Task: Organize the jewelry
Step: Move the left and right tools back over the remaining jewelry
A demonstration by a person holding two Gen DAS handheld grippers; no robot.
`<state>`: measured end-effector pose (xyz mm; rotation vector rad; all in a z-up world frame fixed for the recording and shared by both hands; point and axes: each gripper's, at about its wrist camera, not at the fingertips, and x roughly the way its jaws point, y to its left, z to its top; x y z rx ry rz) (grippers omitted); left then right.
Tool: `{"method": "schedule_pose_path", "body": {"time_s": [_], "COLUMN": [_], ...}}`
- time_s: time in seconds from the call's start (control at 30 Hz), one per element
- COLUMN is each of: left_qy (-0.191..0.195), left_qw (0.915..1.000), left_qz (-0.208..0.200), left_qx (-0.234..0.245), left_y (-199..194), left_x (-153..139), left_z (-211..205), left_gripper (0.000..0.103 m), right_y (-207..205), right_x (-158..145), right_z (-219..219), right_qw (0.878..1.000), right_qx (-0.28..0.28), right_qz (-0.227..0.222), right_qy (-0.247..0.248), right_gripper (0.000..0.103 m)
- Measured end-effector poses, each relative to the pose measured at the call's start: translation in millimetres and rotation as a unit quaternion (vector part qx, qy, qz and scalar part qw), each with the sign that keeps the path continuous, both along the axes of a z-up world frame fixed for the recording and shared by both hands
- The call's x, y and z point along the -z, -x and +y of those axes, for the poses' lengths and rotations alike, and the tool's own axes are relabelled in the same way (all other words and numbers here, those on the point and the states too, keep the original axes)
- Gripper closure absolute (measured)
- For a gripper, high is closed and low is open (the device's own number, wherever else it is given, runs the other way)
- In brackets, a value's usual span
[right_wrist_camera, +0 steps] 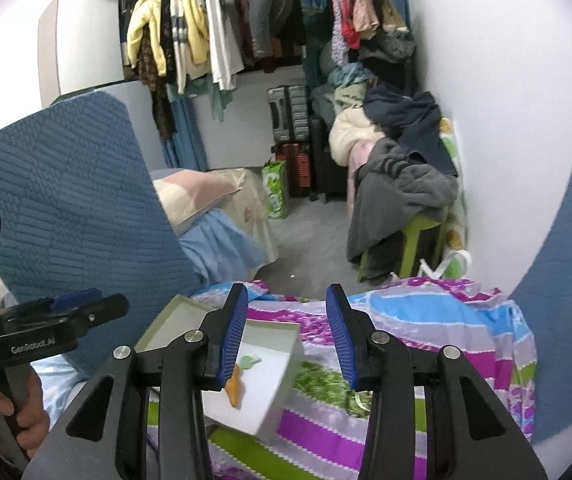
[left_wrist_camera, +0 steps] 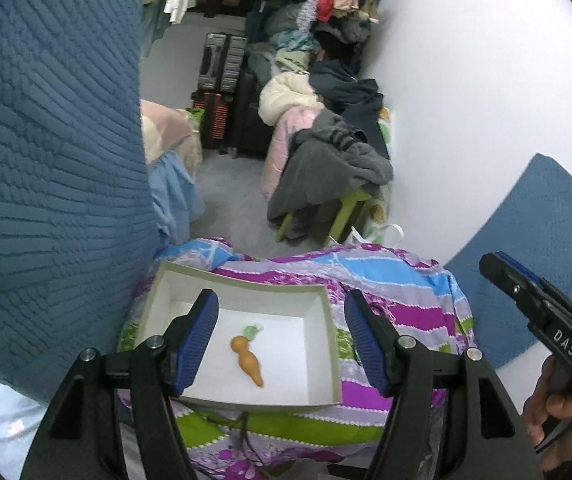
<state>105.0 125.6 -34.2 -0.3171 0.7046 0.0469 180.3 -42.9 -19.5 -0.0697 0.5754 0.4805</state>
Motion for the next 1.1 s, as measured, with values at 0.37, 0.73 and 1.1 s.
{"method": "schedule_pose_path", "body": {"time_s": [0.37, 0.73, 1.1], "left_qy": [0.030, 0.043, 0.072], "left_qw": [0.9994, 0.9961, 0.9882], "left_qz": [0.005, 0.033, 0.064], "left_qx": [0.020, 0.070, 0.119], "left_y": [-1.5, -23.2, -60.8], "left_x": [30.5, 61.7, 99.5], "left_z": [-45.5, -98.4, -147.9], "left_gripper": [0.037, 0.039, 0.040], "right_y": [2.7, 2.3, -18.4], "right_x": [28.8, 77.6, 143.7], "right_z": [-65.5, -109.6, -141.8], "right_qw": [0.999, 0.998, 0.996], "right_qx": [0.036, 0.055, 0.038], "right_qz": [0.011, 0.032, 0.069], "right_qy": [-0.004, -0.003, -0.034], "right_gripper": [0.065, 0.065, 0.065]}}
